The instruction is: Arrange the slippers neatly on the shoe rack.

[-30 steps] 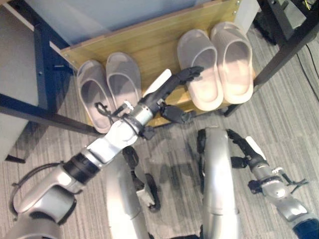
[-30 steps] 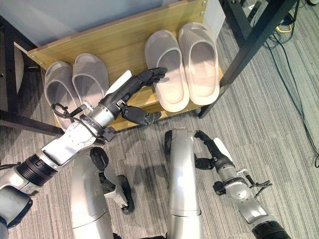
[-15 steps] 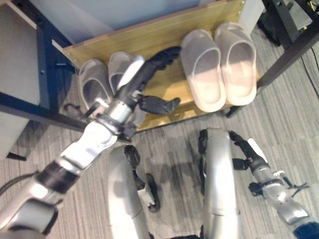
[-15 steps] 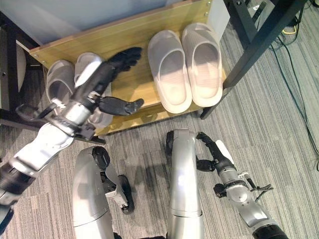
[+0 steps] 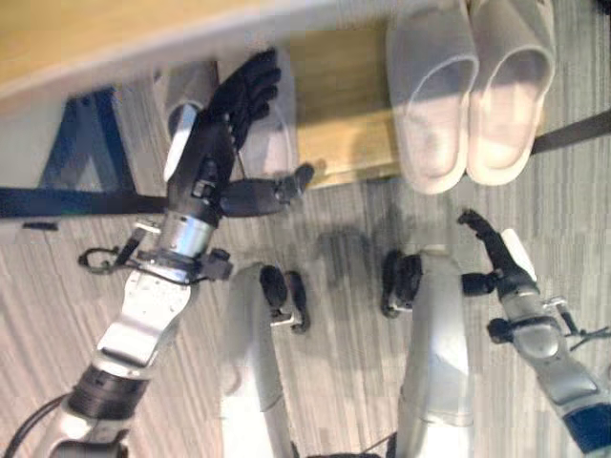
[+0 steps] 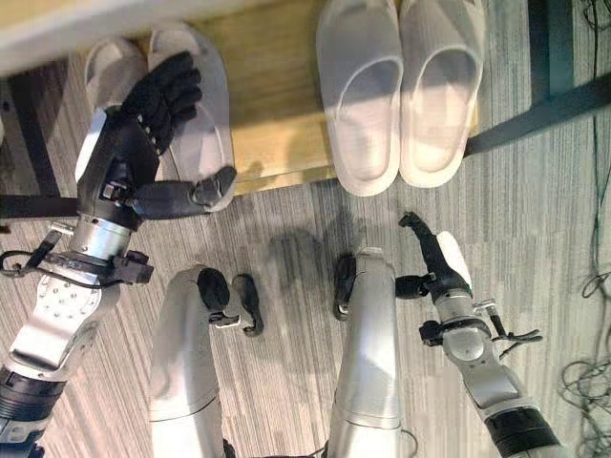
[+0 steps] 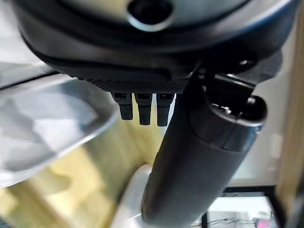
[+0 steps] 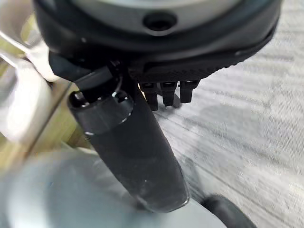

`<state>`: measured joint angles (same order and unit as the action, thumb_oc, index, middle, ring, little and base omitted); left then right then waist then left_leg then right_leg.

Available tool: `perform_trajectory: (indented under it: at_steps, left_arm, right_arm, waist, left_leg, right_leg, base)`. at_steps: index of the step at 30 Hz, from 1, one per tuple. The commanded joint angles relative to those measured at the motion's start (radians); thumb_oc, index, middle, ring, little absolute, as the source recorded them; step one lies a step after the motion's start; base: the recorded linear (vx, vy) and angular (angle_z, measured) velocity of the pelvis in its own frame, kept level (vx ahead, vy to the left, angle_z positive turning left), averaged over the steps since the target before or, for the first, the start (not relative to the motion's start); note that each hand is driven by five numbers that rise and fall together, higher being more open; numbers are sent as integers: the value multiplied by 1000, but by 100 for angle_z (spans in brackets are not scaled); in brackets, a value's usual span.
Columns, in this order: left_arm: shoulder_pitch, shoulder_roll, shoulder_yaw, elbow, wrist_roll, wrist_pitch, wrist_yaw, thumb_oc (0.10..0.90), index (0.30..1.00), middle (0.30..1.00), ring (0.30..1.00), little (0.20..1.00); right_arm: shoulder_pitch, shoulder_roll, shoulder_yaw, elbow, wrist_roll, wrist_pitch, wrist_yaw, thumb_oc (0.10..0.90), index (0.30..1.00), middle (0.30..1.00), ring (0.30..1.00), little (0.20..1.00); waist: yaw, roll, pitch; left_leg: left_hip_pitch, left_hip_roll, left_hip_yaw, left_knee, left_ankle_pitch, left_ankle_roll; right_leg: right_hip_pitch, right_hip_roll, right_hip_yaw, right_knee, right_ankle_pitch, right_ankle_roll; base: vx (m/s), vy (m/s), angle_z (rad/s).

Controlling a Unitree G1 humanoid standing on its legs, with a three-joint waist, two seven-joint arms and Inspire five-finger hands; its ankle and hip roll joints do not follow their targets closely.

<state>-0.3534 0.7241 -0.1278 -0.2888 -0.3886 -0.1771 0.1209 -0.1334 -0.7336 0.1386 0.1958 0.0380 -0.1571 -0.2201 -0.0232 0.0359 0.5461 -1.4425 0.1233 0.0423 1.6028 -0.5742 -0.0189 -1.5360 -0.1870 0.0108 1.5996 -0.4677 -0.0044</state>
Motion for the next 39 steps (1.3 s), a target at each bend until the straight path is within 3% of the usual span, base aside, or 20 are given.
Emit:
perform_trajectory:
  at_steps: [1,3,4,7,9,10,12,13,14,15,16,18,24,27,33,39]
  left_arm:
    - [7,-16,-20,-17,1,-112,-30,800,900,900,900,900]
    - [27,-24,-36,13,16,-111,-41,800,900,900,900,900]
    - [76,-59,-66,68,18,-111,-57,800,900,900,900,900]
    - [121,-98,-123,163,75,-113,-75,800,900,900,900,900]
    - [139,-111,-142,194,88,-117,-77,800,900,900,900,900]
    - [170,-138,-174,261,114,-114,-84,800,900,900,900,900]
    - [181,-150,-191,297,134,-116,-83,800,900,900,900,900]
    - [210,-171,-214,373,177,-113,-78,800,900,900,900,900]
    - [210,-172,-215,375,178,-114,-77,800,900,900,900,900]
    - [236,-192,-222,439,208,-104,-73,800,900,900,900,900]
    - [236,-193,-223,440,209,-105,-73,800,900,900,900,900]
    - [286,-217,-229,532,249,-95,-70,800,900,900,900,900]
    - [335,-252,-220,594,300,-85,-54,800,900,900,900,900]
    - [347,-266,-216,606,309,-84,-50,800,900,900,900,900]
    - [382,-305,-214,706,364,-68,-50,800,900,900,900,900]
    - [404,-338,-218,804,405,-52,-56,800,900,900,900,900]
  right_arm:
    - [-101,11,-30,-120,4,-163,-29,800,900,900,900,900]
    - [-95,18,-21,-111,2,-164,-23,800,900,900,900,900]
    - [-78,35,-1,-99,0,-168,-12,800,900,900,900,900]
    - [-49,63,30,-62,1,-175,12,800,900,900,900,900]
    - [-37,77,41,-52,6,-181,22,800,900,900,900,900]
    - [-17,100,70,-28,14,-181,42,800,900,900,900,900]
    - [-6,110,84,-12,17,-184,52,800,900,900,900,900]
    - [14,129,106,25,20,-178,65,800,900,900,900,900]
    - [15,129,106,25,20,-179,65,800,900,900,900,900]
    - [38,145,123,48,19,-172,79,800,900,900,900,900]
    - [39,144,123,48,19,-172,79,800,900,900,900,900]
    - [75,174,151,106,20,-158,109,800,900,900,900,900]
    - [104,194,181,177,-18,-143,124,800,900,900,900,900]
    - [111,205,185,189,-18,-142,125,800,900,900,900,900]
    - [122,256,221,252,-10,-125,163,800,900,900,900,900]
    - [128,306,260,279,17,-110,218,800,900,900,900,900]
  waist:
    - [10,9,-161]
    - [6,7,-164]
    - [3,1,-177]
    - [-2,-10,-192]
    - [-6,-14,-197]
    - [-3,-17,-219]
    - [-3,-21,-221]
    - [-1,-31,-238]
    - [-2,-31,-232]
    - [1,-36,-254]
    - [0,-35,-249]
    - [7,-44,-284]
    - [17,-45,-311]
    - [20,-46,-331]
    - [35,-48,-421]
    - [47,-52,-468]
  left_leg:
    - [-91,-18,-51,-159,92,13]
    - [-30,-22,-51,-249,128,11]
    - [63,-30,-56,-373,166,4]
    - [214,-47,-61,-578,249,-8]
    - [259,-45,-64,-638,274,-12]
    - [357,-38,-72,-752,310,-16]
    - [425,-33,-77,-831,337,-20]
    - [517,-38,-70,-965,420,-22]
    - [529,-38,-71,-975,425,-22]
    - [640,-42,-67,-1091,457,-31]
    - [651,-42,-67,-1098,460,-31]
    - [821,-45,-58,-1262,500,-42]
    - [999,-47,-52,-1406,550,-51]
    - [1043,-44,-50,-1455,573,-56]
    - [1226,-38,-27,-1648,635,-76]
    - [1306,-46,-18,-1690,635,-80]
  right_leg:
    - [52,-38,0,-132,21,22]
    - [117,-37,-18,-222,58,20]
    - [212,-33,-48,-356,95,27]
    - [367,-28,-92,-567,168,33]
    - [414,-29,-104,-629,189,39]
    - [491,-28,-125,-724,219,49]
    - [554,-26,-144,-785,236,55]
    - [649,-23,-184,-916,312,54]
    - [661,-22,-186,-925,316,54]
    - [761,-11,-208,-1025,338,63]
    - [771,-11,-209,-1032,341,63]
    - [933,4,-236,-1176,371,73]
    - [1118,27,-258,-1310,390,76]
    - [1162,35,-264,-1354,403,81]
    - [1337,71,-270,-1538,459,105]
    - [1436,82,-268,-1620,475,112]
  base:
    - [-154,-20,21]
    - [-154,-36,17]
    - [-171,-65,16]
    - [-142,-74,9]
    - [-60,-44,16]
    - [-36,-30,12]
    - [-46,-60,8]
    - [-75,-71,8]
    - [-6,-94,12]
    - [69,-47,11]
    - [127,-74,13]
    - [195,-75,12]
    - [117,-39,5]
    - [117,-27,2]
    - [138,-6,0]
    - [94,9,-3]
